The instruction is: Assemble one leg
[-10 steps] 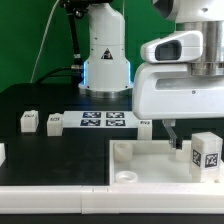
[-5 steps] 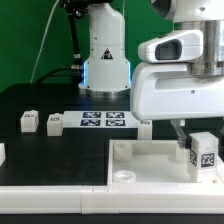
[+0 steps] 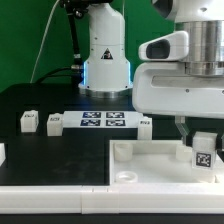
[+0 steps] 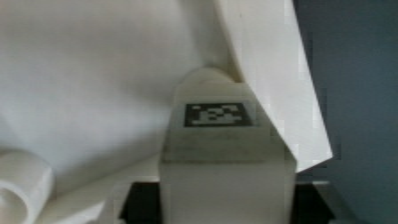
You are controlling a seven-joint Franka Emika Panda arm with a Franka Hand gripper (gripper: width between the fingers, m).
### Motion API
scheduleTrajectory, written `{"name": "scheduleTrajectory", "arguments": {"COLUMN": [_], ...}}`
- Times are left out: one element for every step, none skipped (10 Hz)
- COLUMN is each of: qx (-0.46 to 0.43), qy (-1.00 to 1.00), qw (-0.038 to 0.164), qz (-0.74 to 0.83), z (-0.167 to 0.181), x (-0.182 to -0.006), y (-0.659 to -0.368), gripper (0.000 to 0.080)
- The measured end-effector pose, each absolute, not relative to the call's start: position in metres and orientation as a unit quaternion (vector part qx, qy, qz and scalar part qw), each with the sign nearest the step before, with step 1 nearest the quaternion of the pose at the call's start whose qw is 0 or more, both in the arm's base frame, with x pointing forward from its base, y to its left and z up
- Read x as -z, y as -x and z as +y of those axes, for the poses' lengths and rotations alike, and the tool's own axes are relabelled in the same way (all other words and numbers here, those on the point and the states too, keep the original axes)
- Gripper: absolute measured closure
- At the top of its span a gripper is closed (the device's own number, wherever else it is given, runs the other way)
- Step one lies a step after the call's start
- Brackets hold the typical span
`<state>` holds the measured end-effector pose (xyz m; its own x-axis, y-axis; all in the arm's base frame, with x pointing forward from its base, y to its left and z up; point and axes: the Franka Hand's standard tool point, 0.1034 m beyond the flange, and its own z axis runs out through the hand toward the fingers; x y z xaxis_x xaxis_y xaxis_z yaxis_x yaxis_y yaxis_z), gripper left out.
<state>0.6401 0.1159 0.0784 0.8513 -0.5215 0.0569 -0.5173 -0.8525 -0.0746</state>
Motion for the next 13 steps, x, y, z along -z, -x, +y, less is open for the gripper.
{"name": "scheduleTrajectory", "arguments": {"qx": [0.035, 0.033, 0.035, 0.036, 0.036, 0.032, 0.028, 0.025, 0.022, 0.022, 0.023, 0.024, 0.028], "qy": [0.942, 0.917, 0.899, 0.864, 0.834, 0.816, 0.786, 0.775, 0.754, 0.757, 0.769, 0.778, 0.821], "qw": [0.029, 0.031, 0.033, 0.034, 0.033, 0.036, 0.039, 0.042, 0.043, 0.043, 0.042, 0.042, 0.040], "qz": [0.333, 0.397, 0.435, 0.502, 0.550, 0.576, 0.616, 0.631, 0.655, 0.652, 0.637, 0.626, 0.569], "z": [0.1151, 0.1143, 0.1142, 0.1162, 0.1158, 0.1151, 0.1139, 0.1134, 0.1138, 0.1138, 0.1139, 0.1138, 0.1133], "x": [-0.0783, -0.0781, -0.0780, -0.0778, -0.0779, -0.0778, -0.0777, -0.0777, -0.0776, -0.0777, -0.0772, -0.0772, -0.0775], "y": [-0.6397, -0.6393, -0.6385, -0.6372, -0.6367, -0.6365, -0.6362, -0.6363, -0.6359, -0.6359, -0.6358, -0.6359, -0.6369], "gripper": [0.0509, 0.0509, 0.0509, 0.0509, 0.0508, 0.0508, 0.0508, 0.0508, 0.0508, 0.0508, 0.0508, 0.0341, 0.0341]}}
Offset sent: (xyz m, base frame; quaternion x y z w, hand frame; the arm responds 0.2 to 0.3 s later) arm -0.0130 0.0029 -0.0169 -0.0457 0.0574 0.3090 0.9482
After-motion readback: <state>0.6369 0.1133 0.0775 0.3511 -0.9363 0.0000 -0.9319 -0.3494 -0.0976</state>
